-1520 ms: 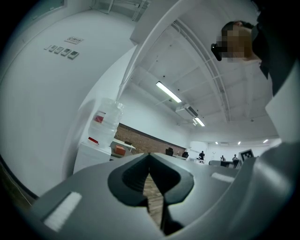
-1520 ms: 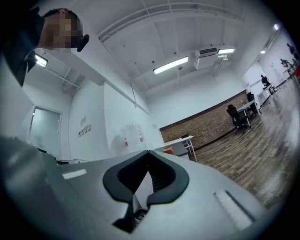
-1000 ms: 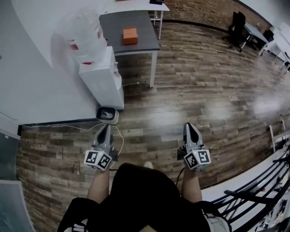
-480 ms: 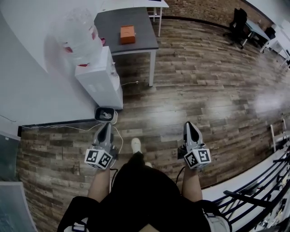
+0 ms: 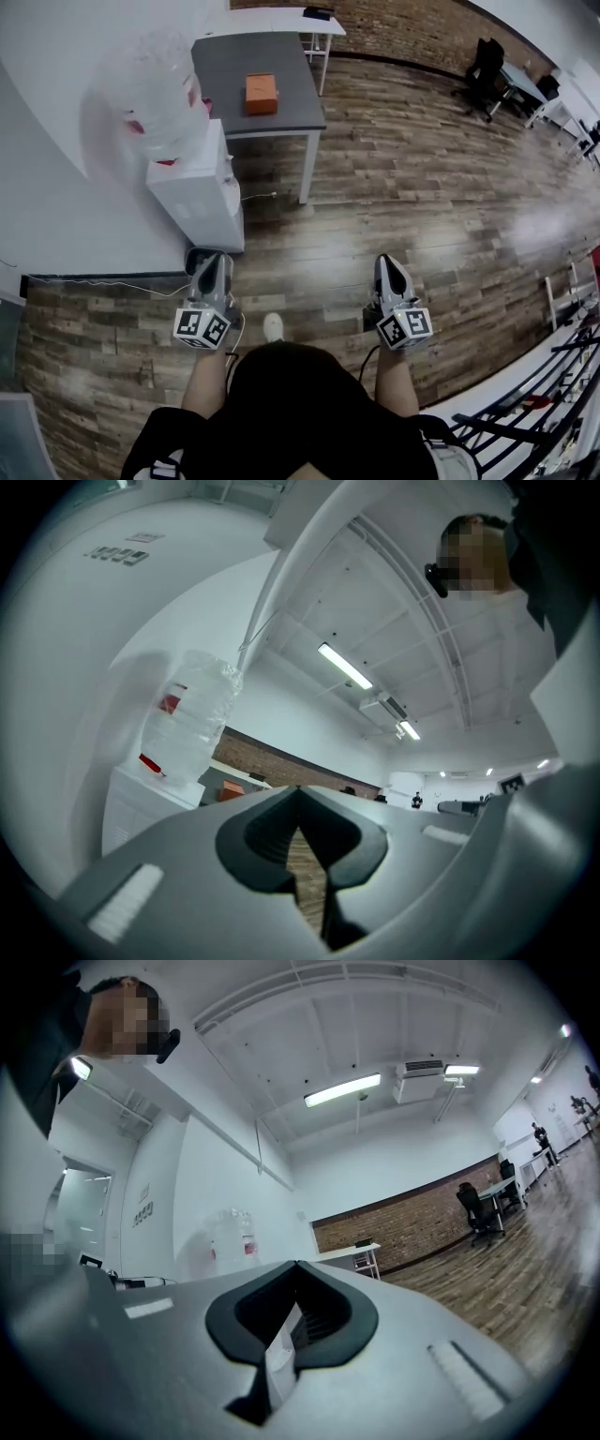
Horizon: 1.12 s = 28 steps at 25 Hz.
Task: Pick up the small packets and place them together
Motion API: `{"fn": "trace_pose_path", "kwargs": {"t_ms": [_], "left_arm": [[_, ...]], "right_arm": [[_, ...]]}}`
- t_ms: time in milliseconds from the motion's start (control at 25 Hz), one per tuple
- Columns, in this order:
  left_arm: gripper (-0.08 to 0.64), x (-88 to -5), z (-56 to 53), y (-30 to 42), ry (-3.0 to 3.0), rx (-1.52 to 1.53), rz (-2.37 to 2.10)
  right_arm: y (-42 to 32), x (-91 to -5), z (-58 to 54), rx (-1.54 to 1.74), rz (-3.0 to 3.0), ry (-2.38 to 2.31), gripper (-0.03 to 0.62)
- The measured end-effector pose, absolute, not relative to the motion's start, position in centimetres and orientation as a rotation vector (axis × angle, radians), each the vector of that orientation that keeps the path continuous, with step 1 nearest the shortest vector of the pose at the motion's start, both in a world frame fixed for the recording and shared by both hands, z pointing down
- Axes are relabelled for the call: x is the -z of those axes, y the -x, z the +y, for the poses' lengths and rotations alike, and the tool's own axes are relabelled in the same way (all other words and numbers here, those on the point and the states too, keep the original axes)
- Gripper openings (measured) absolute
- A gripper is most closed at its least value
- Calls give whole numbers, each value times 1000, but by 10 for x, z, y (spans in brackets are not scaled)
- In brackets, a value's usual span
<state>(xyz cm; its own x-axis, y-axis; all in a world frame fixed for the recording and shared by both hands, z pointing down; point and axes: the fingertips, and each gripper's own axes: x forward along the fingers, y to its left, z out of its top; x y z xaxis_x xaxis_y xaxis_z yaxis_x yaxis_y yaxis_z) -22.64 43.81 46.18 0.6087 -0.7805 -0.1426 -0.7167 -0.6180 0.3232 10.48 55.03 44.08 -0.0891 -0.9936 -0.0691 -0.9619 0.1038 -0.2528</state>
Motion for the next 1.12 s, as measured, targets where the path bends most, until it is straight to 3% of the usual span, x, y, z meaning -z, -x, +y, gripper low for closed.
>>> {"fn": "trace_pose_path", "kwargs": {"t_ms": [1120], "left_arm": [[0, -464, 307, 237, -2626, 332, -1220]], "right_arm": [[-78, -446, 381, 253, 2252, 1916, 2]]}}
